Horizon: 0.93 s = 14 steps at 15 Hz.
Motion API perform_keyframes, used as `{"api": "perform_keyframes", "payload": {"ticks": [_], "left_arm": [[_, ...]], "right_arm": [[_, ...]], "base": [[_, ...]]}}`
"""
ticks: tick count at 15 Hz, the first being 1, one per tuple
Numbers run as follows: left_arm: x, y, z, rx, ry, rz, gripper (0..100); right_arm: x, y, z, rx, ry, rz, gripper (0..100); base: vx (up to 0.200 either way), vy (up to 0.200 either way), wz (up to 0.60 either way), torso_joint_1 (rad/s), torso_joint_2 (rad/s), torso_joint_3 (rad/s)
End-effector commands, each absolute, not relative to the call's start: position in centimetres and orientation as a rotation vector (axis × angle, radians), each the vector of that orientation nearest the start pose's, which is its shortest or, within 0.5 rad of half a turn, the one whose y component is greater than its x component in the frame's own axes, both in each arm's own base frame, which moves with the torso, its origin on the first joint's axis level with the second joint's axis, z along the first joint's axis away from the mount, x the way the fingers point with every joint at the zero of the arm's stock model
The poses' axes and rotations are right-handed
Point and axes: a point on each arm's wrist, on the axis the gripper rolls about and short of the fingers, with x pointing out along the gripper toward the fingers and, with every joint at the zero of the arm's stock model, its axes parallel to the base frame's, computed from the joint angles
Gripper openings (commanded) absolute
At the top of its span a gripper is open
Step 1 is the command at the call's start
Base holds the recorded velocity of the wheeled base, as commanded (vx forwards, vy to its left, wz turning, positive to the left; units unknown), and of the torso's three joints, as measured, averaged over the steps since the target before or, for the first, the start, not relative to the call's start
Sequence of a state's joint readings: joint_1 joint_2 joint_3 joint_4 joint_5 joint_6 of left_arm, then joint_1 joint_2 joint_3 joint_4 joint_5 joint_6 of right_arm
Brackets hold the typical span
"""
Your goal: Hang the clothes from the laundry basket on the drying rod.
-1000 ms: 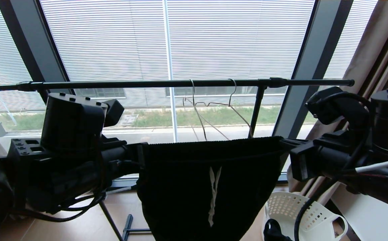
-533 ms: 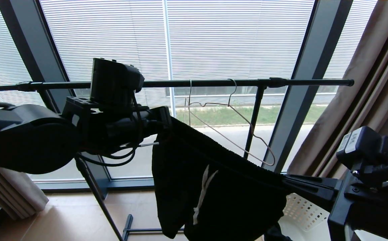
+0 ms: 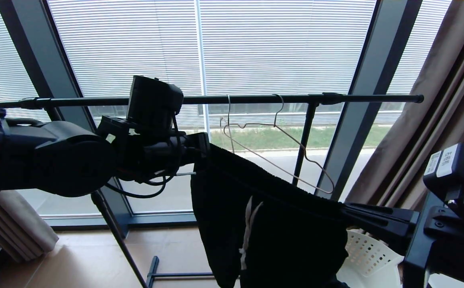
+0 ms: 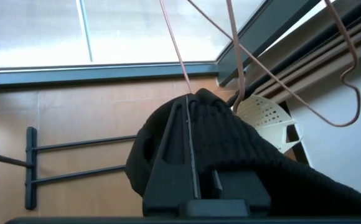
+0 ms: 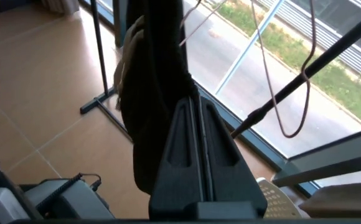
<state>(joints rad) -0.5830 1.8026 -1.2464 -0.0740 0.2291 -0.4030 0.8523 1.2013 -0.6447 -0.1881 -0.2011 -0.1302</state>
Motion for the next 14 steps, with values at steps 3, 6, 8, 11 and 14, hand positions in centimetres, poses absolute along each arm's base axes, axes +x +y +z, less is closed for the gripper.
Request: {"api": "perform_keyframes", "payload": {"ticks": [3, 6, 8, 11, 14], "left_arm": [[23.3, -15.1, 22.4, -0.097, 0.524, -0.374, 0], [19.1, -13.4, 20.6, 0.03, 0.558, -0.456, 0], [17.0, -13.6, 18.9, 0.072, 0.611, -0.51, 0], [13.5, -15.2, 16.4, 0.161, 0.691, -0.66, 0], [11.7, -17.5, 16.0, 0.113, 0.765, -0.83, 0]], "right_arm": [[15.8, 12.7, 20.8, -0.285, 0.298, 0.507, 0], [18.7, 14.0, 20.7, -0.168, 0.288, 0.436, 0], [20.2, 15.2, 20.8, -0.079, 0.297, 0.359, 0], [22.0, 18.7, 21.9, 0.139, 0.281, 0.275, 0], [22.5, 21.3, 21.7, 0.222, 0.287, 0.259, 0]], "base": [[0.0, 0.0, 0.0, 0.0, 0.0, 0.0], [0.0, 0.0, 0.0, 0.0, 0.0, 0.0], [0.0, 0.0, 0.0, 0.0, 0.0, 0.0], [0.0, 0.0, 0.0, 0.0, 0.0, 0.0], [0.0, 0.0, 0.0, 0.0, 0.0, 0.0]]}}
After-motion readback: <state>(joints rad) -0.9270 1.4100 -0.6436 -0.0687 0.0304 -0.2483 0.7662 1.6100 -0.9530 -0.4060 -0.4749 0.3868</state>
